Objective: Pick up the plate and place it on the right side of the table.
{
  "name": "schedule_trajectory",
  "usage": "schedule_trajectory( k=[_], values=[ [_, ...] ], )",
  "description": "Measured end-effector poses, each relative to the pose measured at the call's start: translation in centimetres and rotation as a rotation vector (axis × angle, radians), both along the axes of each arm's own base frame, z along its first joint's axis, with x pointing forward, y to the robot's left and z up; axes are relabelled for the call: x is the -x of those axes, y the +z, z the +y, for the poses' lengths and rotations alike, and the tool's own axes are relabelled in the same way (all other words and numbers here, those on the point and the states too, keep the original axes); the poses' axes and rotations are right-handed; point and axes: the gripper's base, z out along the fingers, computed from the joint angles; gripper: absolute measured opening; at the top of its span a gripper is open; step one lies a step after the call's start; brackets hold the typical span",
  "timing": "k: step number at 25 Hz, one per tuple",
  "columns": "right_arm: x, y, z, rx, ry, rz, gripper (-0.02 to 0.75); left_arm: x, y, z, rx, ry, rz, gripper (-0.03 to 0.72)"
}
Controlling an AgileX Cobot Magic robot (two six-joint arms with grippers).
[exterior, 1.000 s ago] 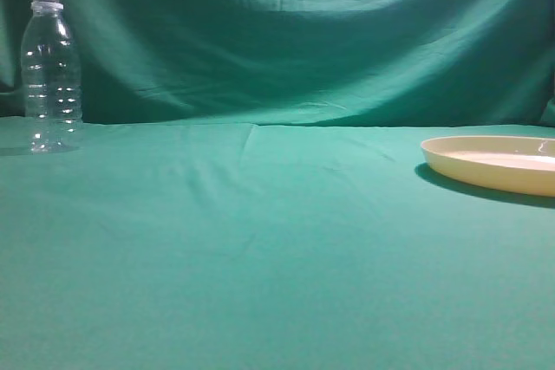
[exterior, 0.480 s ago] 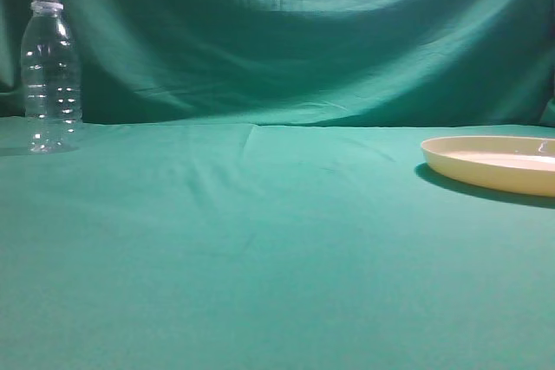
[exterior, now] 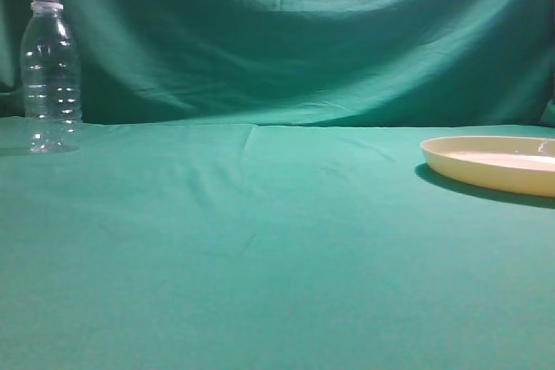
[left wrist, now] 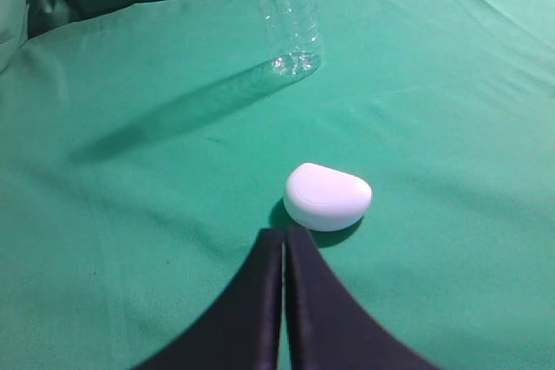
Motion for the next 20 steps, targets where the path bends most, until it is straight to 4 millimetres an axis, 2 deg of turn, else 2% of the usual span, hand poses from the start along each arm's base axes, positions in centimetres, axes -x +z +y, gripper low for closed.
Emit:
schedule_trajectory(
  k=[5, 8, 14, 20],
  values=[
    [-1.5, -2.2, -0.2, 0.007, -0.027, -0.043, 0.0, 0.0, 0.0, 0.0, 0.0, 0.0, 0.0, 0.0],
    [-2.0, -4.9, -0.3, -0.004, -0.048, -0.121, 0.0, 0.0, 0.0, 0.0, 0.0, 0.0, 0.0, 0.0],
    [-1.1, -10.9, -0.6, -0.006, -0.078, -0.257, 0.0, 0.0, 0.0, 0.0, 0.0, 0.0, 0.0, 0.0],
    [-1.5, -16.2, -0.7, 0.0, -0.084, -0.202, 0.0, 0.0, 0.0, 0.0, 0.0, 0.0, 0.0, 0.0]
  ],
)
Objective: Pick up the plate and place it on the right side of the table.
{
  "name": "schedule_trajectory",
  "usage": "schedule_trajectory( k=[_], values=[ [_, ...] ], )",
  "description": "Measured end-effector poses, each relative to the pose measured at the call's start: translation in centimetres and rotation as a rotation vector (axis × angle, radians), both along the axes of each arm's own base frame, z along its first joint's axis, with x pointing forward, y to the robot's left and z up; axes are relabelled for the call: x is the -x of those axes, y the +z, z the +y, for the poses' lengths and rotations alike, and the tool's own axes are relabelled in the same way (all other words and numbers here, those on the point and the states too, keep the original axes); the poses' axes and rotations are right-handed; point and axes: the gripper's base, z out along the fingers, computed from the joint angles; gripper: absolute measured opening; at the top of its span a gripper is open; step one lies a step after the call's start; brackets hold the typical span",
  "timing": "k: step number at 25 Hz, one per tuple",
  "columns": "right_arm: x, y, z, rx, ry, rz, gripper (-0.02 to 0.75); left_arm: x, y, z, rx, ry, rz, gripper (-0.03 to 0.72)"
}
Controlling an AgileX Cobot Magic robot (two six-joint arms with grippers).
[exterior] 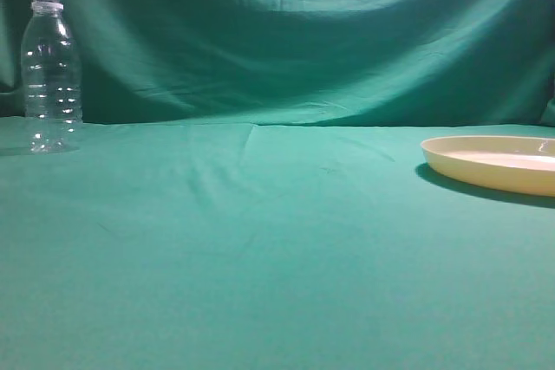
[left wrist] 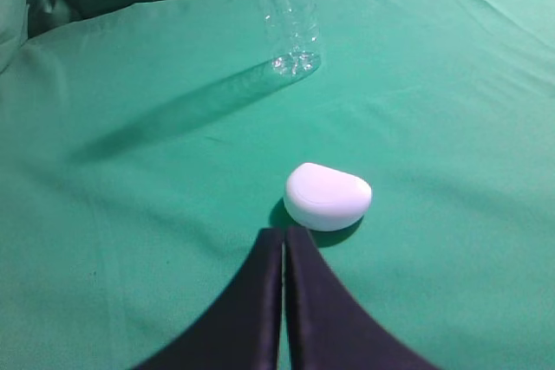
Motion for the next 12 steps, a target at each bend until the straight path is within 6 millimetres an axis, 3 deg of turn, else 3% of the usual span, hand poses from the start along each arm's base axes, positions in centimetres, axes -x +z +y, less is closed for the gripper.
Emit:
schedule_trajectory(
  k=[8, 12],
  values=[
    [-0.8, -4.3, -0.1, -0.006, -0.015, 0.052, 0.0, 0.0, 0.0, 0.0, 0.0, 0.0, 0.0, 0.0],
    [-0.9, -4.3, -0.1, -0.043, -0.027, 0.046, 0.0, 0.0, 0.0, 0.0, 0.0, 0.0, 0.0, 0.0]
  ],
)
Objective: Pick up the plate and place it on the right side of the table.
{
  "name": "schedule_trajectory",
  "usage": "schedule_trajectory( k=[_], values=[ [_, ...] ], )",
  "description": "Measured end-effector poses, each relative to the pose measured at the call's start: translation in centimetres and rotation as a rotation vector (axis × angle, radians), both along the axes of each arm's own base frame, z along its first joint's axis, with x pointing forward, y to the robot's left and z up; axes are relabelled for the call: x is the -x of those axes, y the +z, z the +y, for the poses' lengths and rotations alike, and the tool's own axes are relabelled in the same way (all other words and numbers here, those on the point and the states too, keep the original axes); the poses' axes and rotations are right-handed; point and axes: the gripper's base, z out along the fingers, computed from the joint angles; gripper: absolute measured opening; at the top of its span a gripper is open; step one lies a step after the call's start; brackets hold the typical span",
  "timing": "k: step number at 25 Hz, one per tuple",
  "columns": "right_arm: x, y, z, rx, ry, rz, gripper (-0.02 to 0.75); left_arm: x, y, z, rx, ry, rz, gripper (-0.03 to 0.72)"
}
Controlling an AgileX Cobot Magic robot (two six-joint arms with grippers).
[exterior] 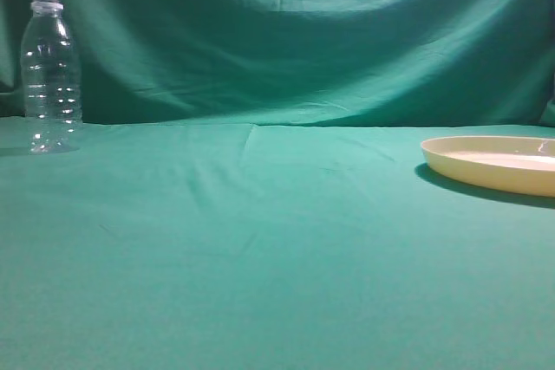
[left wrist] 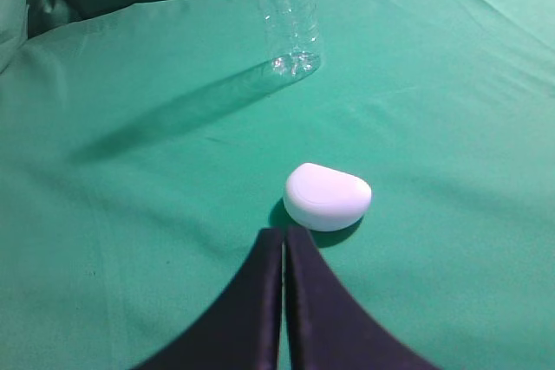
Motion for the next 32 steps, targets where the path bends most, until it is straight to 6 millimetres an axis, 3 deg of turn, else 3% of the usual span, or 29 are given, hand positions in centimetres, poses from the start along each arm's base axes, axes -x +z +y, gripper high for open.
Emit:
schedule_trajectory(
  k=[32],
  values=[
    [0.0, 0.01, 0.0, -0.006, -0.002, -0.001, 0.0, 0.0, 0.0, 0.0, 0.0, 0.0, 0.0, 0.0]
  ],
)
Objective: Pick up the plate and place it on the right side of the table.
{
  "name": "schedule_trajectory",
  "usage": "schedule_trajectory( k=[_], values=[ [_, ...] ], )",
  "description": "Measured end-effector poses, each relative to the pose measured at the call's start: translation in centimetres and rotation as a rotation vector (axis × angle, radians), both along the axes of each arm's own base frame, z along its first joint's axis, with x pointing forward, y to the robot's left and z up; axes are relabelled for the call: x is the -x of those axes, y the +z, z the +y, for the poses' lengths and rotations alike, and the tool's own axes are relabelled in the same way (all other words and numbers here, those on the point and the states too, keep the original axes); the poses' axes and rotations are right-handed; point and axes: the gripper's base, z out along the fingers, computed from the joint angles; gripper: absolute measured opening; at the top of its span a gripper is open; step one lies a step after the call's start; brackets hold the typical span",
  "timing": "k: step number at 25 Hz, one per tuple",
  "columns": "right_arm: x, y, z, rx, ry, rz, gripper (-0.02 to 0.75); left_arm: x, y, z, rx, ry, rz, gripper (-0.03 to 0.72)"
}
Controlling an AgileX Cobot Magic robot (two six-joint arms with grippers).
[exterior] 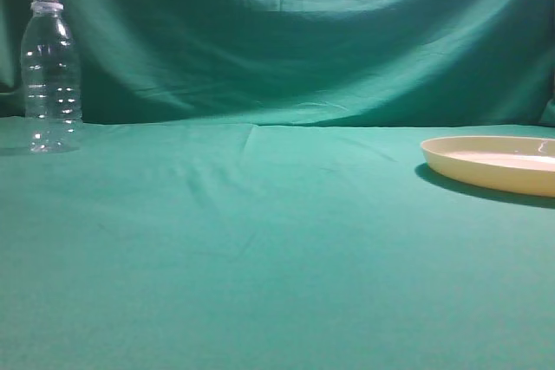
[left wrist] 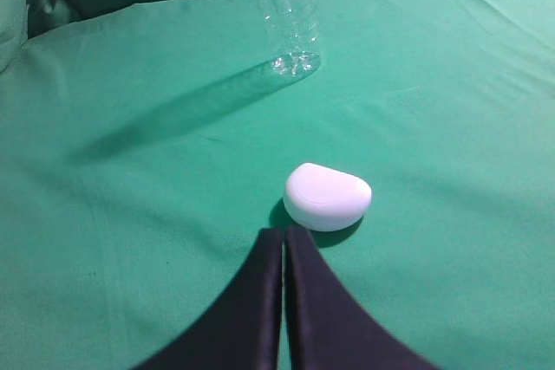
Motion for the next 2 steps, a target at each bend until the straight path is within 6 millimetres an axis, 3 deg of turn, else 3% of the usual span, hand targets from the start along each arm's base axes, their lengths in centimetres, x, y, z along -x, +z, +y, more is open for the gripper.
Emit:
schedule_trajectory(
  k=[2],
  values=[
    [0.0, 0.0, 0.0, 0.0, 0.0, 0.0, 0.0, 0.0, 0.0, 0.0, 0.0, 0.0, 0.0, 0.0]
  ],
)
